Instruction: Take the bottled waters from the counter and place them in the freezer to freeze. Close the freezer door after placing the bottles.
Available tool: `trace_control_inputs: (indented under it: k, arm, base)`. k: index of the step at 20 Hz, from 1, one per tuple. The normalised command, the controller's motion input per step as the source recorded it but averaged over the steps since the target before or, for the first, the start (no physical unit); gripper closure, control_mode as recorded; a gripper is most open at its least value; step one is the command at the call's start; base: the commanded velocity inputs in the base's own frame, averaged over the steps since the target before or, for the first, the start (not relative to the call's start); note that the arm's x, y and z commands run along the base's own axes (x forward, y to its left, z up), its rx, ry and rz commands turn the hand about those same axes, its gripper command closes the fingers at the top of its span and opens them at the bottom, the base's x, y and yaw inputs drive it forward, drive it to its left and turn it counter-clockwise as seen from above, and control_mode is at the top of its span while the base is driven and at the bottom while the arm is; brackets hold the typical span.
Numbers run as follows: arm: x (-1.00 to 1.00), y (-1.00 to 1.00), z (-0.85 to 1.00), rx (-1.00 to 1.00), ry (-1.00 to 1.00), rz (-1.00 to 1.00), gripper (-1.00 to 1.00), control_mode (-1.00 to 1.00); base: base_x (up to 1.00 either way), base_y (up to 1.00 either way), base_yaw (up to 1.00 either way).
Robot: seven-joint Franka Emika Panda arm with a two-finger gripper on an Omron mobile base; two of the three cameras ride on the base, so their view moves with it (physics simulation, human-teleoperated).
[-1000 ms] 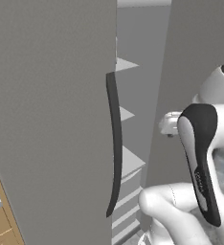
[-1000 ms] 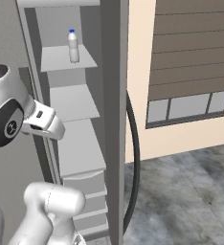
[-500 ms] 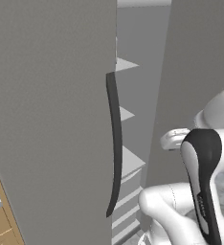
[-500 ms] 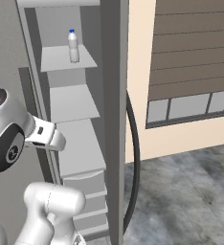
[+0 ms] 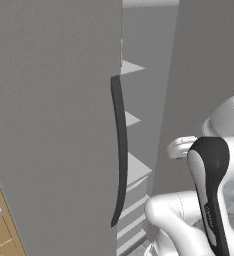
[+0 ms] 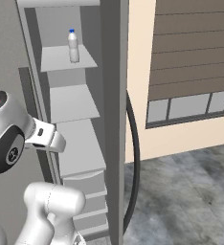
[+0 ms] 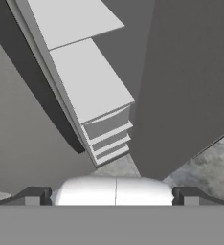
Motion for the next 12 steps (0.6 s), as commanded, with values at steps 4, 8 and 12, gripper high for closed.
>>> trace_control_inputs:
  k: [4, 8, 12]
  arm:
    - [-0.13, 0.00, -0.02, 0.00, -0.03, 0.00, -1.00, -1.00]
    - [-0.07, 0.00, -0.01, 0.00, 0.00, 0.00, -1.00, 1.00]
    - [0.00, 0.00, 0.00, 0.00, 0.00, 0.00, -1.00, 1.00]
  base:
    - [0.00, 0.00, 0.00]
    - [-0.45, 0.00, 0.00]
    - [-0.76, 0.04, 0.00]
